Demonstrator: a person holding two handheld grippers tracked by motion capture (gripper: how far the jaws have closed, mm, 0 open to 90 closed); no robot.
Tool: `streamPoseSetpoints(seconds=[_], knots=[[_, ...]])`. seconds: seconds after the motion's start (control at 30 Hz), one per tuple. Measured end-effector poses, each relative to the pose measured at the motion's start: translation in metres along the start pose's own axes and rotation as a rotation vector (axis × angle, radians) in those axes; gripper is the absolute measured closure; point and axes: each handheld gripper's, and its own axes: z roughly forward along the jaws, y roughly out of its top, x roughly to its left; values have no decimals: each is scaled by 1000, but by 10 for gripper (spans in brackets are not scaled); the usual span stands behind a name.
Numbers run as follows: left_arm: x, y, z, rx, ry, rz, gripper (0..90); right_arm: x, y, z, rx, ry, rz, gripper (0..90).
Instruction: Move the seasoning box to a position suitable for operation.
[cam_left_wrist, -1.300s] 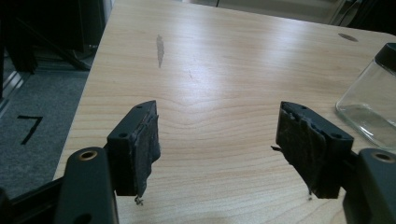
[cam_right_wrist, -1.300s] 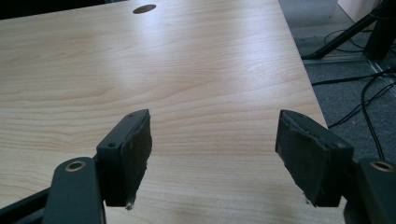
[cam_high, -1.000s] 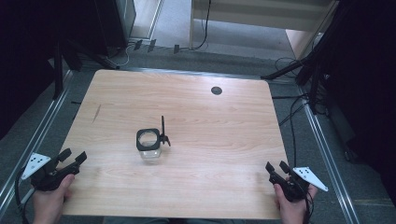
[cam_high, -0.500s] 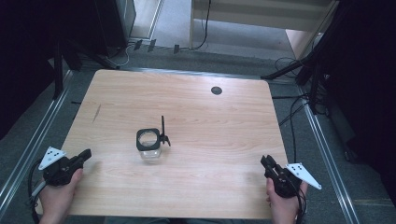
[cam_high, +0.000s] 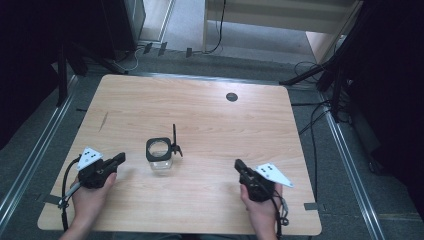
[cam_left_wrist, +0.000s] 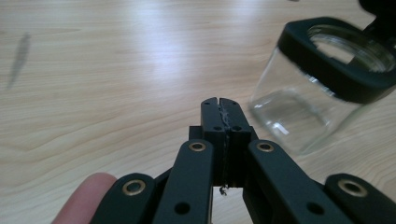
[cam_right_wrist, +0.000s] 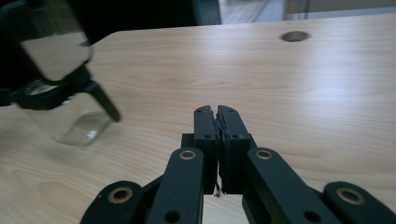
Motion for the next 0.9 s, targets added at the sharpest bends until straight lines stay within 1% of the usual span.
streamPoseSetpoints(seconds=[0.03,0.07,0.1,0.13,0.17,0.2,0.23,0.27,0.3,0.33,0.37,0.4,0.47,0.5,0.53,0.57,0.6,0.63,0.67,0.7,0.8,0.83,0.87,0.9], knots=[[-4,2,2,-2,-8,2,900,9,0,5,6,13,-9,892],[-8,4,4,-6,-14,5,900,25,0,15,12,38,-25,900],[-11,5,7,-8,-19,7,900,25,0,15,12,38,-25,900],[-17,7,11,-10,-27,13,900,38,-1,22,6,48,-32,900],[-17,7,11,-10,-27,13,900,43,-1,25,4,56,-35,900],[-19,8,12,-7,-28,18,900,43,-1,25,4,56,-35,900],[-22,9,15,-6,-30,14,900,52,-1,31,3,70,-27,900],[-22,9,15,-6,-30,14,900,52,-1,31,3,70,-27,900],[-23,8,16,-2,-32,16,900,56,-1,35,6,81,-23,900],[-26,7,18,5,-38,21,900,64,-3,42,14,93,-25,900],[-26,7,18,5,-38,21,900,64,-3,42,14,93,-25,900],[-30,7,19,10,-45,30,900,72,-5,50,28,110,-32,900],[-34,6,19,13,-54,35,900,81,-9,58,44,121,-38,900],[-34,6,19,13,-54,35,900,84,-11,62,53,126,-41,900],[-37,6,19,15,-60,40,900,88,-13,65,59,131,-46,900],[-42,4,19,22,-64,52,900,92,-15,69,67,134,-51,900],[-44,4,19,24,-72,50,900,94,-17,72,74,138,-55,900],[-46,4,19,29,-88,41,900,97,-18,75,79,140,-54,900],[-46,4,19,29,-88,41,900,99,-19,78,85,143,-55,900],[-51,2,19,35,-97,41,900,101,-20,81,86,143,-57,900],[-60,1,20,51,-130,62,900,103,-23,88,94,139,-57,900],[-60,1,20,51,-130,62,900,103,-23,88,94,139,-57,900],[-62,0,21,57,-140,74,900,102,-23,92,95,134,-35,900],[-64,0,22,57,-139,85,900,102,-23,92,95,134,-35,900]])
